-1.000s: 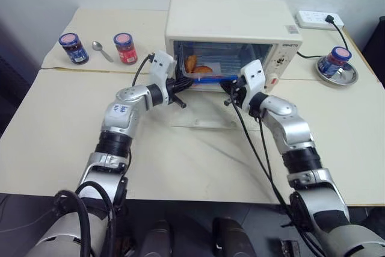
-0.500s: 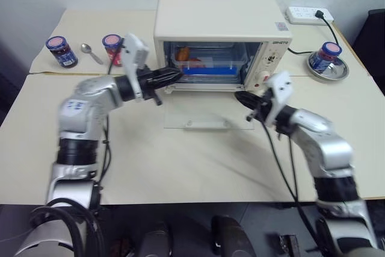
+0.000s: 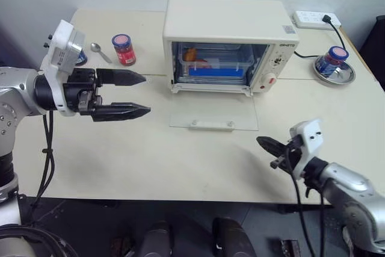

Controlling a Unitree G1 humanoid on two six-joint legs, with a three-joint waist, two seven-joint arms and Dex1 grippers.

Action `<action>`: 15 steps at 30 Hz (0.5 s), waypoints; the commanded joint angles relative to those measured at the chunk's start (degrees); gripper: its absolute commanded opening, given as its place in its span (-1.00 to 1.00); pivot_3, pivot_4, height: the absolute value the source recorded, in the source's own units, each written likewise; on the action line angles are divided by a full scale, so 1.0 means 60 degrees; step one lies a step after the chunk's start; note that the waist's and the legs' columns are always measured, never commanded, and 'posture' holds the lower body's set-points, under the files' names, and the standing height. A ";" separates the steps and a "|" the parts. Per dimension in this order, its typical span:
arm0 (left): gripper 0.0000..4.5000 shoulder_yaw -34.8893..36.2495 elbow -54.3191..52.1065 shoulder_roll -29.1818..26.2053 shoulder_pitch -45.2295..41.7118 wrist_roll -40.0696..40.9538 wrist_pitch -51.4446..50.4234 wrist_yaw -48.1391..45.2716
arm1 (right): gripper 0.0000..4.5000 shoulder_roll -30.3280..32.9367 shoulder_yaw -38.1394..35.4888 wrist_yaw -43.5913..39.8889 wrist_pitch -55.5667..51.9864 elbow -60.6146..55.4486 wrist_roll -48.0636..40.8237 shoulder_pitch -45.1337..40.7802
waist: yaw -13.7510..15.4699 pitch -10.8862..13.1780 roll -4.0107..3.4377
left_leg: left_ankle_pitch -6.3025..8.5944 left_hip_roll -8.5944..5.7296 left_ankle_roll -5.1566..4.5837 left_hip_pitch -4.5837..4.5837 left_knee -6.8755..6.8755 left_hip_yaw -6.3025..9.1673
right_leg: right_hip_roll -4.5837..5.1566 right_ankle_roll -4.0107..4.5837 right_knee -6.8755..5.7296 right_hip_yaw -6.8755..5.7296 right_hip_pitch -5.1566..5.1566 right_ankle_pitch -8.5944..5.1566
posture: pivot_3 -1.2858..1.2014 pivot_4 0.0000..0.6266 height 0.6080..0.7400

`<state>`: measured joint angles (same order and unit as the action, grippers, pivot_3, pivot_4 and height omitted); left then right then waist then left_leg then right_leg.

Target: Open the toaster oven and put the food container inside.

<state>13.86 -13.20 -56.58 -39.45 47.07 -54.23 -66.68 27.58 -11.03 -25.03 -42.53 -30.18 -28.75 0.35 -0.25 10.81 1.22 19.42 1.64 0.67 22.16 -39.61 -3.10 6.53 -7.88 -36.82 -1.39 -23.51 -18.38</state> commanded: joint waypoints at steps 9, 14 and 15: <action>0.99 -0.0204 0.0027 0.0092 -0.0326 -0.0224 0.0772 0.0528 | -1.00 -0.0716 0.0558 0.0377 0.1336 0.2115 0.0990 -0.2170 | -0.0009 0.0000 0.0000 | 0.0000 0.0003 0.0001 0.0003 0.0001 -0.0018 | -0.0002 0.0000 -0.0005 0.0002 -0.0010 0.0000 | 0.03 -0.52 1.00; 0.99 -0.0137 0.0246 0.0131 -0.0266 -0.0309 0.0968 0.0748 | -1.00 -0.0151 -0.0464 -0.0147 0.0300 0.1117 -0.0569 -0.3192 | -0.0005 0.0003 -0.0005 | 0.0000 0.0003 0.0000 0.0008 0.0009 -0.0018 | -0.0001 0.0000 -0.0005 0.0002 -0.0018 0.0000 | 0.03 -0.52 1.00; 1.00 -0.0096 0.0321 0.0112 -0.0243 -0.0327 0.0985 0.0772 | -0.92 0.0013 -0.0835 -0.0174 -0.0020 0.1000 -0.1113 -0.3612 | -0.0003 0.0003 -0.0005 | 0.0000 0.0003 0.0000 0.0010 0.0009 -0.0016 | 0.0000 0.0000 -0.0005 0.0004 -0.0021 0.0000 | 0.03 -0.52 1.00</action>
<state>11.80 -11.62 -55.45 -40.14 45.51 -49.47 -62.50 25.63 -10.71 -24.99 -40.54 -19.18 -29.54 -17.66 -0.26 10.83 1.19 19.42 1.66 0.66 22.22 -39.56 -3.20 6.53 -7.88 -36.86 -1.38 -23.63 -18.38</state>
